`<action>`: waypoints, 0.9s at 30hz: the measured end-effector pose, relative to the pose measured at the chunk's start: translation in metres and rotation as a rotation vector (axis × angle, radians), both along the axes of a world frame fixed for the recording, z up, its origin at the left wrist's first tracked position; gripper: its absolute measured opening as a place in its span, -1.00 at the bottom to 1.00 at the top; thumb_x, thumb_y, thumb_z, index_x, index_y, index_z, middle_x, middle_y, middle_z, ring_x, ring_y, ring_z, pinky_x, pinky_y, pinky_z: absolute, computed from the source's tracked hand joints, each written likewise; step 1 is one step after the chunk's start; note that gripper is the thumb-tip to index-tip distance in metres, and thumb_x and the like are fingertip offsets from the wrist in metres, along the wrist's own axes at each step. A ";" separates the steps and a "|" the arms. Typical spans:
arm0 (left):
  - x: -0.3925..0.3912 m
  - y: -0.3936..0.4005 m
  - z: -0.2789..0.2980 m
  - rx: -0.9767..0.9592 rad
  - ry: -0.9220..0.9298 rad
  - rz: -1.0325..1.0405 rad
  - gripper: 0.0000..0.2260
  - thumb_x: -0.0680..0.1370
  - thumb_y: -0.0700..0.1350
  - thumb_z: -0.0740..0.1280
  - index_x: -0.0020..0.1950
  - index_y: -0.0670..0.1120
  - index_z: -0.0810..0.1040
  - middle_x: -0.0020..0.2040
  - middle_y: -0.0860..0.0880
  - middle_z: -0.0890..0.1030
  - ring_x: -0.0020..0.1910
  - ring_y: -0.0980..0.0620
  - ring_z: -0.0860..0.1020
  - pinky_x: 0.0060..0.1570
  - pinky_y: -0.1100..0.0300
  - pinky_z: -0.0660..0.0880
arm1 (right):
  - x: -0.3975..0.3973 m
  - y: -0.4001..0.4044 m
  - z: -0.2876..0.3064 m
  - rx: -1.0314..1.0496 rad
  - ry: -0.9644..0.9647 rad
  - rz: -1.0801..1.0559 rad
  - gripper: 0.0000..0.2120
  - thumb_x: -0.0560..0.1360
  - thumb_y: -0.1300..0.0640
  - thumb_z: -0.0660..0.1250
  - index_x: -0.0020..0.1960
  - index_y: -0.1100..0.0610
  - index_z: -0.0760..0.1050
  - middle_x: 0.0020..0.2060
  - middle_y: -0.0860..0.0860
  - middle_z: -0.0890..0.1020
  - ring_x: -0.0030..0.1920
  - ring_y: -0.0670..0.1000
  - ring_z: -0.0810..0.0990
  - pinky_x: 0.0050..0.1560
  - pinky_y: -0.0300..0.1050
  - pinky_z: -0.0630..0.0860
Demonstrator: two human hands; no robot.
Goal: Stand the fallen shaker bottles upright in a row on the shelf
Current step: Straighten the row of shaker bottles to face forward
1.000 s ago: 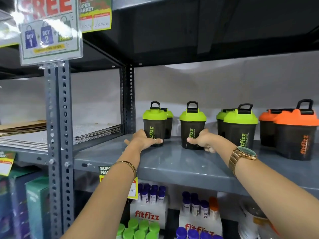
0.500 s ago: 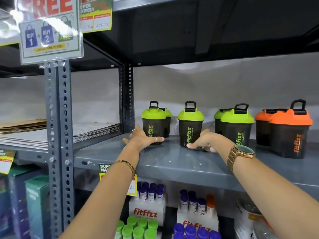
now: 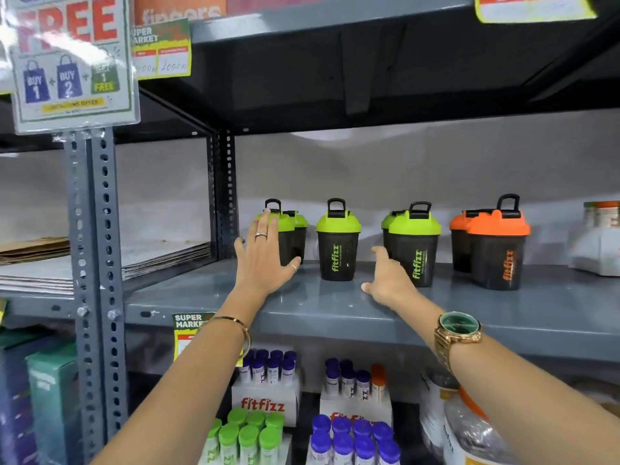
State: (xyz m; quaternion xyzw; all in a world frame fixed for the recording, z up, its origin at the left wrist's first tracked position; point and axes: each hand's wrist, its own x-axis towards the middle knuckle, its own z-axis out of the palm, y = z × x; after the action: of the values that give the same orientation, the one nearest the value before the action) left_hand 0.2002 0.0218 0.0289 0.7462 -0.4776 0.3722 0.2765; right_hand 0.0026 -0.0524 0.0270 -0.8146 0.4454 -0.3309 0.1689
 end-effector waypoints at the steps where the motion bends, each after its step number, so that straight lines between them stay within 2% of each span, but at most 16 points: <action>1: -0.003 0.000 0.000 0.011 -0.040 -0.026 -0.24 0.44 0.13 0.37 0.50 -0.17 0.16 0.53 -0.13 0.09 0.46 -0.12 0.11 0.22 -0.16 0.19 | -0.005 0.001 0.000 -0.051 -0.024 -0.030 -0.47 0.52 0.25 0.30 0.42 0.21 0.17 0.25 0.27 0.45 0.24 0.26 0.47 0.18 0.00 0.41; 3: -0.012 0.000 -0.002 0.029 -0.120 -0.074 -0.27 0.40 0.08 0.42 0.46 -0.19 0.26 0.51 -0.15 0.17 0.44 -0.15 0.18 0.20 -0.14 0.21 | -0.017 0.002 0.002 -0.141 -0.109 -0.114 -0.57 0.54 0.26 0.26 0.37 0.24 0.25 0.21 0.26 0.48 0.21 0.27 0.48 0.14 0.02 0.43; 6: -0.029 -0.003 -0.002 0.047 -0.204 -0.081 -0.32 0.39 0.06 0.44 0.42 -0.20 0.34 0.48 -0.16 0.23 0.43 -0.16 0.24 0.17 -0.12 0.25 | -0.040 -0.005 0.005 -0.296 -0.172 -0.246 -0.62 0.53 0.26 0.25 0.32 0.25 0.31 0.18 0.27 0.51 0.20 0.28 0.49 0.13 0.05 0.42; 9: -0.049 -0.008 -0.002 0.085 -0.247 -0.087 -0.32 0.47 0.10 0.34 0.49 -0.16 0.21 0.53 -0.11 0.12 0.47 -0.11 0.12 0.24 -0.10 0.19 | -0.064 -0.018 0.004 -0.475 -0.108 -0.366 -0.57 0.45 0.27 0.34 0.30 0.28 0.37 0.21 0.29 0.49 0.19 0.32 0.46 0.18 0.12 0.39; 12: -0.068 -0.016 -0.001 0.079 -0.282 -0.112 -0.31 0.49 0.09 0.34 0.51 -0.15 0.18 0.53 -0.13 0.10 0.47 -0.12 0.11 0.27 -0.09 0.18 | -0.088 -0.035 0.002 -0.596 0.000 -0.483 -0.44 0.29 0.30 0.47 0.26 0.27 0.43 0.29 0.34 0.44 0.25 0.39 0.42 0.18 0.24 0.43; 16: -0.092 -0.033 -0.001 0.070 -0.304 -0.237 -0.33 0.44 0.03 0.41 0.47 -0.17 0.27 0.49 -0.20 0.19 0.41 -0.22 0.24 0.18 -0.07 0.33 | -0.118 -0.052 0.001 -0.467 0.095 -0.516 -0.20 0.38 0.16 0.47 0.50 0.14 0.13 0.49 0.24 0.14 0.45 0.34 0.16 0.28 0.28 0.37; 19: -0.110 -0.047 0.000 0.105 -0.297 -0.325 -0.33 0.50 0.05 0.33 0.53 -0.07 0.14 0.53 -0.18 0.02 0.45 -0.19 0.13 0.22 -0.03 0.35 | -0.131 -0.065 0.003 -0.348 0.007 -0.496 -0.10 0.40 0.09 0.47 0.54 0.04 -0.02 0.51 0.23 -0.01 0.46 0.35 0.08 0.27 0.33 0.37; 21: -0.125 -0.058 -0.001 0.101 -0.231 -0.406 -0.29 0.50 0.05 0.34 0.55 -0.01 0.05 0.54 -0.20 -0.09 0.45 -0.19 0.11 0.21 0.01 0.37 | -0.136 -0.075 0.004 -0.258 -0.078 -0.434 -0.05 0.40 0.10 0.48 0.55 0.00 -0.10 0.51 0.28 -0.08 0.44 0.40 0.12 0.30 0.31 0.33; 23: -0.139 -0.069 -0.002 0.102 -0.130 -0.482 -0.23 0.48 0.05 0.38 0.55 0.04 -0.01 0.52 -0.21 -0.21 0.44 -0.21 0.14 0.20 0.06 0.36 | -0.139 -0.083 0.005 -0.187 -0.160 -0.369 0.02 0.37 0.12 0.50 0.55 -0.01 -0.15 0.49 0.34 -0.09 0.37 0.46 0.25 0.33 0.23 0.32; 25: -0.150 -0.081 -0.003 0.121 -0.027 -0.531 -0.17 0.45 0.06 0.41 0.54 0.08 -0.06 0.50 -0.20 -0.30 0.41 -0.23 0.19 0.19 0.06 0.35 | -0.142 -0.090 0.004 -0.157 -0.211 -0.327 0.07 0.35 0.17 0.52 0.55 -0.01 -0.19 0.47 0.36 -0.03 0.32 0.46 0.34 0.33 0.19 0.34; 27: -0.159 -0.093 -0.002 0.134 0.062 -0.560 -0.09 0.41 0.07 0.46 0.53 0.12 -0.12 0.48 -0.21 -0.36 0.39 -0.28 0.19 0.25 -0.01 0.32 | -0.143 -0.094 0.004 -0.137 -0.218 -0.300 0.08 0.36 0.21 0.51 0.55 -0.02 -0.22 0.43 0.35 0.08 0.29 0.44 0.37 0.30 0.20 0.35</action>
State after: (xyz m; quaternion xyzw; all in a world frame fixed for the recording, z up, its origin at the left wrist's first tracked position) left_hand 0.0416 -0.0711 0.0270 0.6132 -0.6798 0.2260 0.3330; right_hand -0.1403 -0.1465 0.0314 -0.7082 0.5171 -0.4681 0.1089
